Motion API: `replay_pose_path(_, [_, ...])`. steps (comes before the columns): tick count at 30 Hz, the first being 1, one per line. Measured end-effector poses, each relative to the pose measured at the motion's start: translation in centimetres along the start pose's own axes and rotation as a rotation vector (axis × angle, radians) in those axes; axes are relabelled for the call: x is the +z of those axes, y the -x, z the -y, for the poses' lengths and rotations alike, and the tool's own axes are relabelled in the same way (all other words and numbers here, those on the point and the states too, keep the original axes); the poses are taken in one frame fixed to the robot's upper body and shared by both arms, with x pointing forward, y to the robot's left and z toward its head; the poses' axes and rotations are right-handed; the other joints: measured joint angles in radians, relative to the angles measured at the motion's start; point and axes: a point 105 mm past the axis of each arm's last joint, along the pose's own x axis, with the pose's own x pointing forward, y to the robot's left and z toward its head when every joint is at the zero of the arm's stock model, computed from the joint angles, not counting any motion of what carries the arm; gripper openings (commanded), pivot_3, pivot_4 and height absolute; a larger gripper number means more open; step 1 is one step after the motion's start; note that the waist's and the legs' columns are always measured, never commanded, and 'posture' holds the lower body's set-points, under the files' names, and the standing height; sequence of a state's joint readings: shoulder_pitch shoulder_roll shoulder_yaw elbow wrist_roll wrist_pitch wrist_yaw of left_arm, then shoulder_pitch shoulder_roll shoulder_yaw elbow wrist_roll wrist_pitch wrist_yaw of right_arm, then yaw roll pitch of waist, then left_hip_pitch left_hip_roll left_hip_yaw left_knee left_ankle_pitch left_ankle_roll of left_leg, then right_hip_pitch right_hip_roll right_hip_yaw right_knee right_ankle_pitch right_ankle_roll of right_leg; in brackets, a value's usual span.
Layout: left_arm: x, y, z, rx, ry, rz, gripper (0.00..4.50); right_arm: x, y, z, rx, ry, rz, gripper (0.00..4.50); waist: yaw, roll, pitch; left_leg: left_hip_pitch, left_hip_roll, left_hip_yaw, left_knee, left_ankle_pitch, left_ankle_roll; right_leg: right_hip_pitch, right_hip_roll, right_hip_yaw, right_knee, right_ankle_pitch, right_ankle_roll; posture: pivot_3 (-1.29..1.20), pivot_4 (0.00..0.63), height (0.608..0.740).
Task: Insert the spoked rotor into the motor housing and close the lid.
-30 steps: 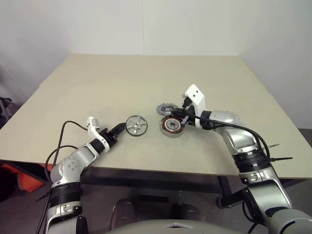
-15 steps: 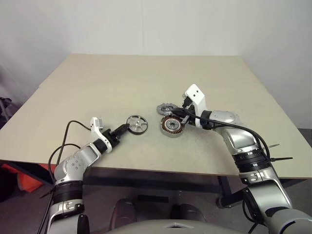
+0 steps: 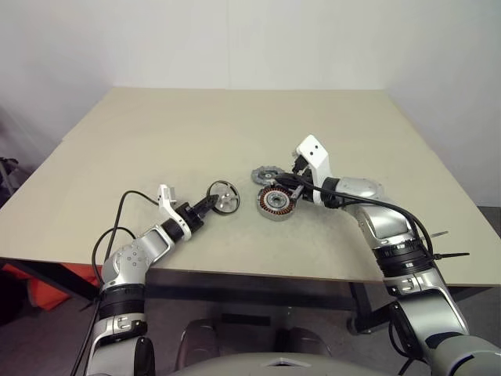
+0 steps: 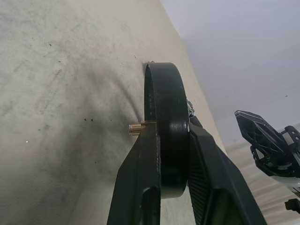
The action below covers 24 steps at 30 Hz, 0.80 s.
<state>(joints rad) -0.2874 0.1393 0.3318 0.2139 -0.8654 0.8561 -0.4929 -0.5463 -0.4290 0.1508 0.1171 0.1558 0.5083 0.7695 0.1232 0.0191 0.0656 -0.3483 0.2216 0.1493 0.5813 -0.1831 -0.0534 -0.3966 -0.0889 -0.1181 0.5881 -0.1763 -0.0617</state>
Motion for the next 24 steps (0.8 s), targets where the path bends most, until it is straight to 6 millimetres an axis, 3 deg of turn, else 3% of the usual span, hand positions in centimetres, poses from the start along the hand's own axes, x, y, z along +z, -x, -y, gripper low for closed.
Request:
replay_pose_path(5, [0.5,-0.4,0.6,-0.045,0.109,0.039,0.43,-0.1,0.1,2.1,-0.112,-0.004,-0.024,0.0,0.0,0.0,0.0,0.0,0.0,0.0,0.001,0.0,0.0,-0.002,0.0,0.0,0.0,0.0,0.0,0.0,0.0,0.74])
replay_pose_path(13, [3.7,-3.1,5.5,-0.255,0.269,0.116,0.43,-1.2,1.4,5.9,-0.309,-0.01,-0.095,0.0,0.003,0.0,0.0,-0.002,-0.001,0.0,0.001,-0.001,0.001,-0.002,0.0,0.0,0.0,0.0,0.0,0.0,0.0,0.74])
replay_pose_path(19, [0.8,-5.0,6.9,-0.284,0.343,-0.052,0.43,-1.1,3.2,7.8,-0.404,-0.017,-0.089,0.0,0.004,0.0,0.0,-0.004,-0.001,0.0,0.0,-0.001,0.001,-0.005,0.0,0.0,0.0,0.0,0.0,0.0,0.0,0.74])
replay_pose_path(24, [-1.8,-6.3,7.7,-0.28,0.363,-0.208,0.43,-1.9,4.0,7.7,-0.418,-0.022,-0.109,0.0,0.004,0.0,0.0,-0.004,-0.001,0.0,0.0,-0.001,0.001,-0.005,0.0,0.0,0.0,0.0,0.001,0.0,0.0,0.74])
